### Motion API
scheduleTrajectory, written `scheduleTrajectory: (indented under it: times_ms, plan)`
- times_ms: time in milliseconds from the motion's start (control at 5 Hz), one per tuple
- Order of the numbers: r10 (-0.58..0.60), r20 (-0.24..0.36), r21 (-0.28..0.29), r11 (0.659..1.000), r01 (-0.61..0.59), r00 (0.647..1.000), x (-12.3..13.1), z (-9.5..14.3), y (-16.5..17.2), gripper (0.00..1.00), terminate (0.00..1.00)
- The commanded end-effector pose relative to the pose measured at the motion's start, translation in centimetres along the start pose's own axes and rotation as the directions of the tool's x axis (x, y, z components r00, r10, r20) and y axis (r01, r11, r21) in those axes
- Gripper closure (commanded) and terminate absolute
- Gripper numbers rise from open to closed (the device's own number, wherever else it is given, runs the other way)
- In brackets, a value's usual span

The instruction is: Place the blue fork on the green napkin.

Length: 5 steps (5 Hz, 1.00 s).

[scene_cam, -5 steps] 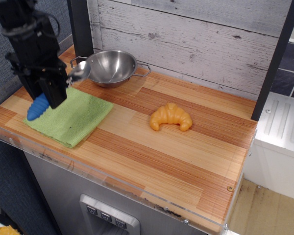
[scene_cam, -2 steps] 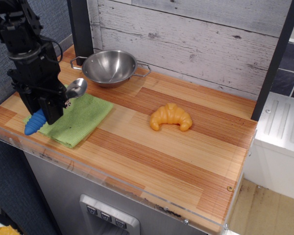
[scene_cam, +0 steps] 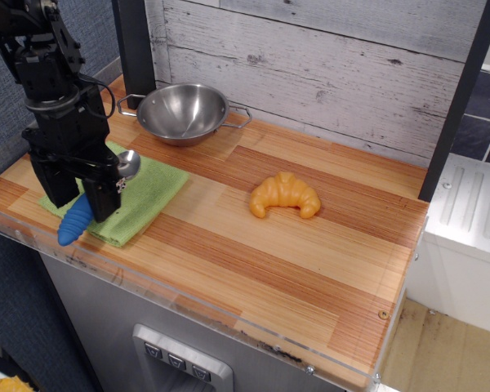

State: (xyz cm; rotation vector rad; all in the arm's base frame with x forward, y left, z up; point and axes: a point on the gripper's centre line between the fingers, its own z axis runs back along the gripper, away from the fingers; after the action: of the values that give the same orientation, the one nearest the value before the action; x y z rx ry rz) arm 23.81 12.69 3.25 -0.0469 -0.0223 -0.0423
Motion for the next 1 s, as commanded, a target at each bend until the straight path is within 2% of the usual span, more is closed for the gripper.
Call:
scheduleTrajectory:
  times_ms: [0,200,400,600,800]
  plan:
    - [-0.12,0.253,0.076,0.992,0.104,0.96,-1.1,9.9,-5.2,0.0,0.0]
    - [-0.08,0.258,0.03,0.997,0.074,0.963,-0.2,12.4,-7.8,0.0,0.0]
    - [-0.026,0.216,0.007,1.0,0.025,0.976,1.3,11.2,-9.2,0.0,0.0]
    - [-0.022,0.203,-0.002,1.0,0.022,0.979,2.0,10.8,-9.4,0.0,0.0]
    - [-0.055,0.144,0.009,0.998,0.054,0.988,2.9,10.4,-9.5,0.0,0.0]
